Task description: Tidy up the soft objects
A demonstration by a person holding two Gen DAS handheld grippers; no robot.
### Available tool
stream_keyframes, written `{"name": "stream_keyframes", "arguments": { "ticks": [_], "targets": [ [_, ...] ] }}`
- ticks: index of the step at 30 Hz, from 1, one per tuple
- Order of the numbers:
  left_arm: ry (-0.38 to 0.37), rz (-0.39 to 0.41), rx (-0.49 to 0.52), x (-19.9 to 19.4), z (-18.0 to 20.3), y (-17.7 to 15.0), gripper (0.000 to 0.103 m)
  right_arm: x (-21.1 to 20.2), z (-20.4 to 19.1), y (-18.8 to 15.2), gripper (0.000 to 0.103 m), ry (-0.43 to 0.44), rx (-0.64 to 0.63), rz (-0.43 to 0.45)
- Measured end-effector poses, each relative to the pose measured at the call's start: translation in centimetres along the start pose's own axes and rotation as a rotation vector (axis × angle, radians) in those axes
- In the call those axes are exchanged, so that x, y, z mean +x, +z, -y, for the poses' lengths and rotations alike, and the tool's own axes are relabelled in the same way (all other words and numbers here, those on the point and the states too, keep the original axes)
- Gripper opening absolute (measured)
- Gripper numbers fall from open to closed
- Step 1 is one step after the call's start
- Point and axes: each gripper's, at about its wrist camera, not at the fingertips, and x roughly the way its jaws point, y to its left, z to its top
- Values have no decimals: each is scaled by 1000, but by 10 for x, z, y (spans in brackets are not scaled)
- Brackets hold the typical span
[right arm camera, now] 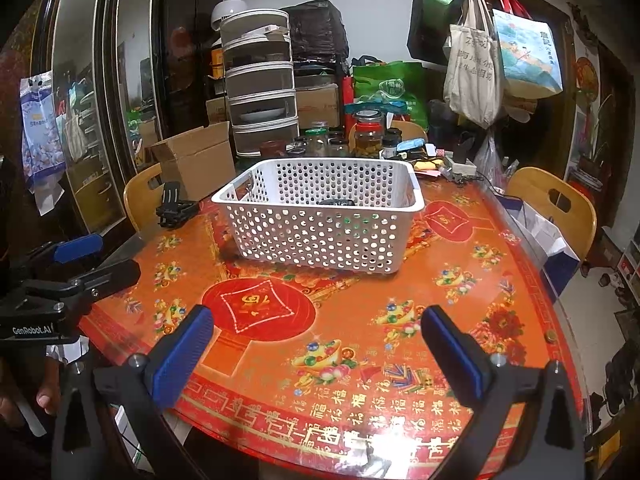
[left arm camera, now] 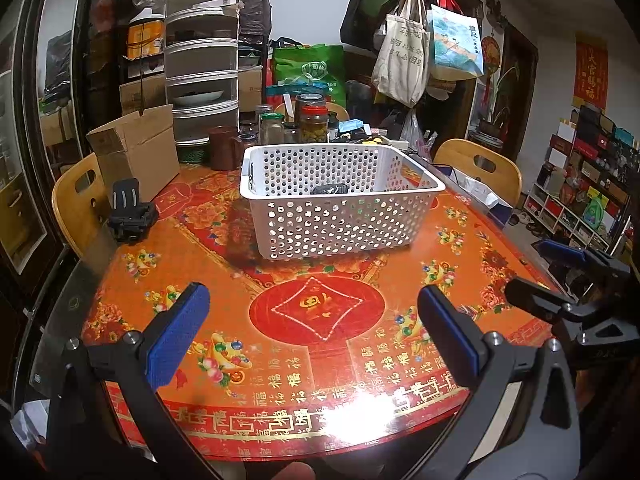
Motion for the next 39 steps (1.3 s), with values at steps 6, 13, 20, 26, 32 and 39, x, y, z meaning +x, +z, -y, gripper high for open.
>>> {"name": "stream_keyframes", "arguments": {
  "ticks": [6, 13, 20, 26, 32, 39],
  "targets": [
    [1, 1, 0, 0, 0, 1, 103, 0, 0, 0, 103, 0, 2, 0],
    [-6, -1, 2, 1, 3, -2, 103, -1, 1, 0, 103, 2, 1, 2],
    [-8, -5, 3, 1, 5, -3, 103, -2, 1, 0, 103, 2, 5, 0],
    [-11, -1, 6, 1, 5, -3, 103, -1, 1, -1, 103, 3, 5, -1],
    [-14, 2, 5, 1, 2, -3, 103, -1, 1, -1, 103, 1, 4, -4],
    [-24, 6, 10, 1, 1, -4, 103, -1, 2, -2, 103, 3, 6, -6]
  ]
}}
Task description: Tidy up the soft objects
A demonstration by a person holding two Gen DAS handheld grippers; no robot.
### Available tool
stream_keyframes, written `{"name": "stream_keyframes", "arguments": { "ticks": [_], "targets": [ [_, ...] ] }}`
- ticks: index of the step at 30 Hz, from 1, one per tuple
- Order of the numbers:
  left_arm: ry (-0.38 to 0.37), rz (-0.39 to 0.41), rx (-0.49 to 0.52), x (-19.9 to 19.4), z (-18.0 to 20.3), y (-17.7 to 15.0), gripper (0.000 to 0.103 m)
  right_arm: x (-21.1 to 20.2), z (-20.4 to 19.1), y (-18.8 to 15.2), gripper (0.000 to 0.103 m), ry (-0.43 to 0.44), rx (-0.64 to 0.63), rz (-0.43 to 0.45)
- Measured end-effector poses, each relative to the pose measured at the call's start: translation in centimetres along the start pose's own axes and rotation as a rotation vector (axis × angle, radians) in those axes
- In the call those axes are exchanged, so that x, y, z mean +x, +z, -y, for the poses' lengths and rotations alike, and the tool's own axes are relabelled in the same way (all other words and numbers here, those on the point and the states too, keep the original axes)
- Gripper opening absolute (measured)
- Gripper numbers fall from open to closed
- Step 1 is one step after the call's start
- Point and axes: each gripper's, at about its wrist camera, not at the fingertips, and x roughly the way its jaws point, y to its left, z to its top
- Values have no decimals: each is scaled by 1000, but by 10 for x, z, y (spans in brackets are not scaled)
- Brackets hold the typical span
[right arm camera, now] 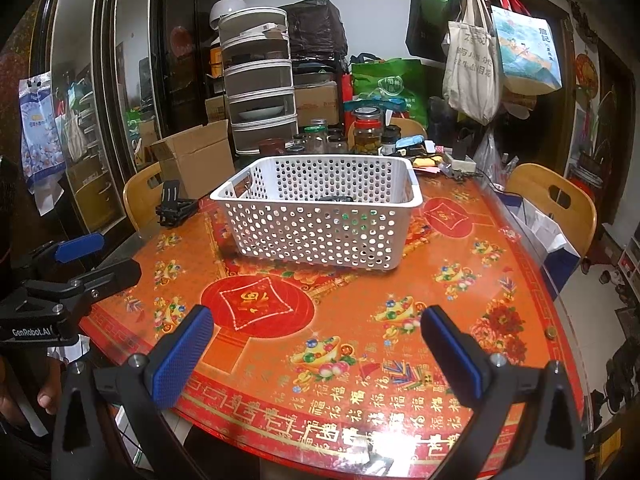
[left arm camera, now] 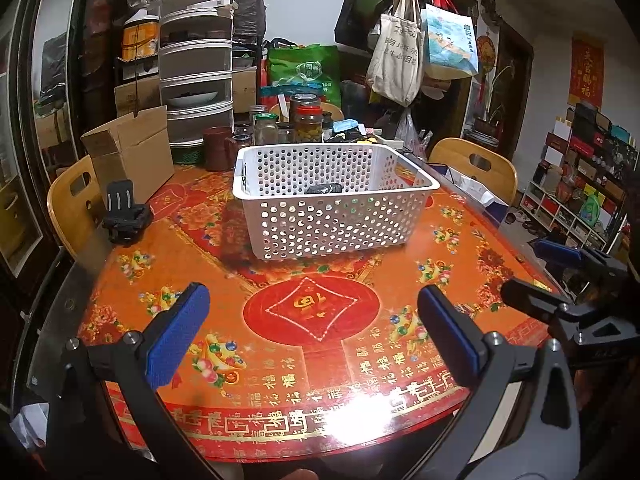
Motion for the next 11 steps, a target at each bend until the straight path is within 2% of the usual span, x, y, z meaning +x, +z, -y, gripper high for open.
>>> {"name": "stream_keyframes", "arguments": {
  "ticks": [11],
  "targets": [
    [-4, 15, 8, -2, 1, 0, 103, 5, 1, -4, 103, -6, 1, -12]
  ]
}}
